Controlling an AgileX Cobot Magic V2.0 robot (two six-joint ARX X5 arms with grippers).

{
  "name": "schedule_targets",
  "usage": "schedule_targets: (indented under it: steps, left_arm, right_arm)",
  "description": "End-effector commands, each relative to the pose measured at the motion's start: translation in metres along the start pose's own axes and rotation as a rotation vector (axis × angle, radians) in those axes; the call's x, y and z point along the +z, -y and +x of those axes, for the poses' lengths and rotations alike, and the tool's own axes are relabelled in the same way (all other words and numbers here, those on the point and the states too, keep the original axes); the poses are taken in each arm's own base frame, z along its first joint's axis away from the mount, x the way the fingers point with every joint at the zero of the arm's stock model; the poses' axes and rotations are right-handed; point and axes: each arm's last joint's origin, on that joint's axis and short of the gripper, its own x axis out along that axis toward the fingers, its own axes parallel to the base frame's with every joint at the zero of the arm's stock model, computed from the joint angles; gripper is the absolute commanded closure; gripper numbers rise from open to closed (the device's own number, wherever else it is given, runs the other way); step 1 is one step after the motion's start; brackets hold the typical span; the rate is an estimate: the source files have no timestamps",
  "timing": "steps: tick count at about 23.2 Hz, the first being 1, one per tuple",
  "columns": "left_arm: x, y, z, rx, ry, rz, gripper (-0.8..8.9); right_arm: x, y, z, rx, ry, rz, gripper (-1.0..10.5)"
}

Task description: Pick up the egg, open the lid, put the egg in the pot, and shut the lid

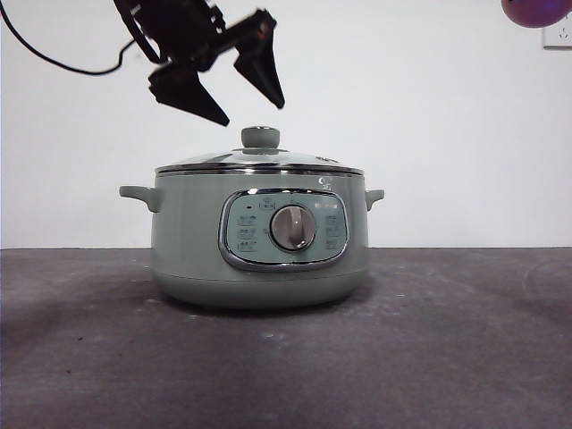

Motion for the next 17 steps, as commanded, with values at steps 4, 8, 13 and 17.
schedule_targets:
  steps: [4, 8, 13, 17]
  left_arm:
    - [-0.004, 0.003, 0.020, -0.010, -0.006, 0.005, 1.86]
    - [-0.006, 0.006, 0.025, -0.017, -0.014, 0.006, 1.86]
    - [-0.008, 0.005, 0.026, 0.004, -0.029, -0.017, 3.95]
    - [-0.009, 0.005, 0.026, 0.002, -0.042, -0.024, 4.18]
  right_arm:
    - [0.001, 0.000, -0.001, 0.002, 0.009, 0.019, 9.6]
    - [0.001, 0.000, -0.001, 0.002, 0.009, 0.018, 9.6]
    - [0.001, 0.000, -0.001, 0.002, 0.011, 0.018, 9.6]
    - [0.001, 0.000, -0.001, 0.002, 0.017, 0.017, 9.6]
